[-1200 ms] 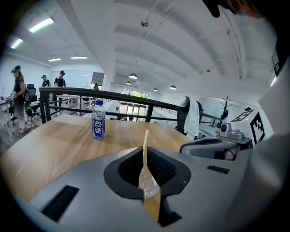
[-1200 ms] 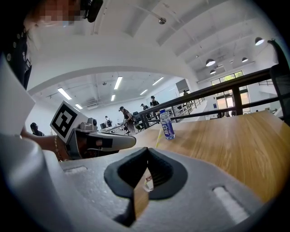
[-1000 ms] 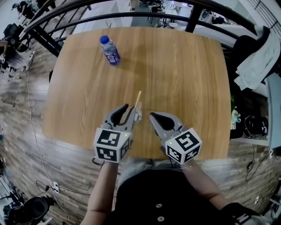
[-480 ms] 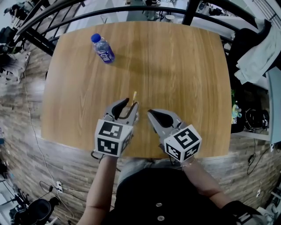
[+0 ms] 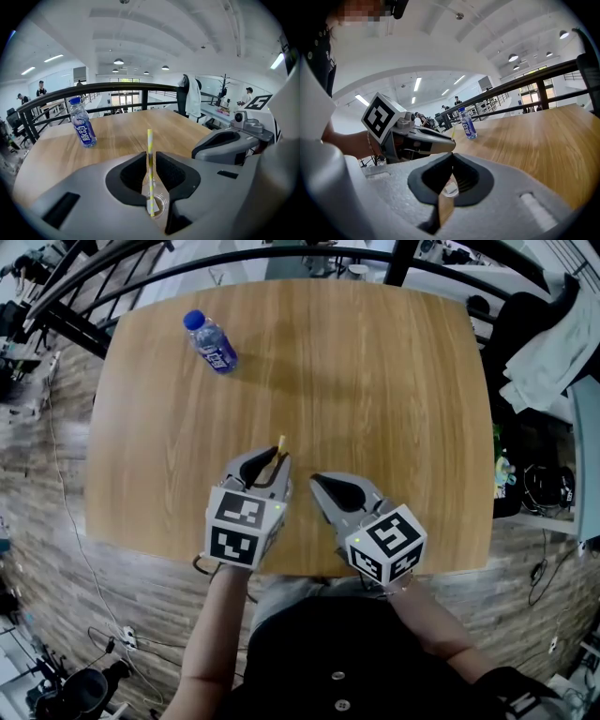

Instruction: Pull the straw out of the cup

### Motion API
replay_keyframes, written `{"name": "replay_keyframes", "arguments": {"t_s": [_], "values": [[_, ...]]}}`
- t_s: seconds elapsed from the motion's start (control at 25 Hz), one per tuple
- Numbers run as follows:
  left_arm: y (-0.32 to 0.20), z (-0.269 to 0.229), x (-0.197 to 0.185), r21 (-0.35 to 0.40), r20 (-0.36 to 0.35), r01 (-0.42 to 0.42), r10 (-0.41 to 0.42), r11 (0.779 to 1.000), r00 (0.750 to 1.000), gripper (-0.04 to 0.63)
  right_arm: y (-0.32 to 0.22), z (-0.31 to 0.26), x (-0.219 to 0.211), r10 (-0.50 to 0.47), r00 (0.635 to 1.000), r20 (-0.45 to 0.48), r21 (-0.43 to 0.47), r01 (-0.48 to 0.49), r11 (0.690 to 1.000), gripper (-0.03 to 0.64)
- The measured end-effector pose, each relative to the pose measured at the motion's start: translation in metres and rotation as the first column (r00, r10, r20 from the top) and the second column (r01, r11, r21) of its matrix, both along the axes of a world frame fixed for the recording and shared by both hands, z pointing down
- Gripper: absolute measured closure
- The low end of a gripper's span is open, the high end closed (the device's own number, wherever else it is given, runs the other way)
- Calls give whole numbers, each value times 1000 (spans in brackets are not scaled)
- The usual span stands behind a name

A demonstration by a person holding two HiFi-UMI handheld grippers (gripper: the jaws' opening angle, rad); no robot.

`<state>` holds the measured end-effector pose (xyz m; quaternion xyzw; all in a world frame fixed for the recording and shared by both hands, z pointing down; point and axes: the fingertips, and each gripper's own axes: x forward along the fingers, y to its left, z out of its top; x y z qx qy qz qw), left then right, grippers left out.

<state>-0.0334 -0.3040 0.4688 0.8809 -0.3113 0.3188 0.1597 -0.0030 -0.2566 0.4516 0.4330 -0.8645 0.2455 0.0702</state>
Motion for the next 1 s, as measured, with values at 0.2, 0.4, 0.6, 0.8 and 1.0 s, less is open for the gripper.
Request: {"name": "replay_keyframes", "arguments": {"t_s": [0.2, 0.4, 0.6, 0.8, 1.0], "values": [[1, 5, 2, -11, 7, -2, 2, 1000, 1000, 546, -1, 1, 4, 4, 1000, -2, 1, -4, 1000, 618], [2, 3, -2, -1, -8, 14, -14, 1000, 1000, 561, 1, 0, 4, 4, 1000, -3, 5, -4, 1000, 618], [4, -4, -14, 0, -48, 58, -58, 998, 997, 561, 1, -4, 3, 6, 1000, -6, 17, -6, 1000, 618], [3, -18, -29, 14, -130, 132, -130, 991, 983, 563, 3, -10, 3, 12, 1000, -4, 36, -12, 999, 618], [5, -39, -46, 36, -239, 205, -191, 978, 952, 563, 8, -18, -5, 5, 1000, 11, 46, -5, 999, 618]]}}
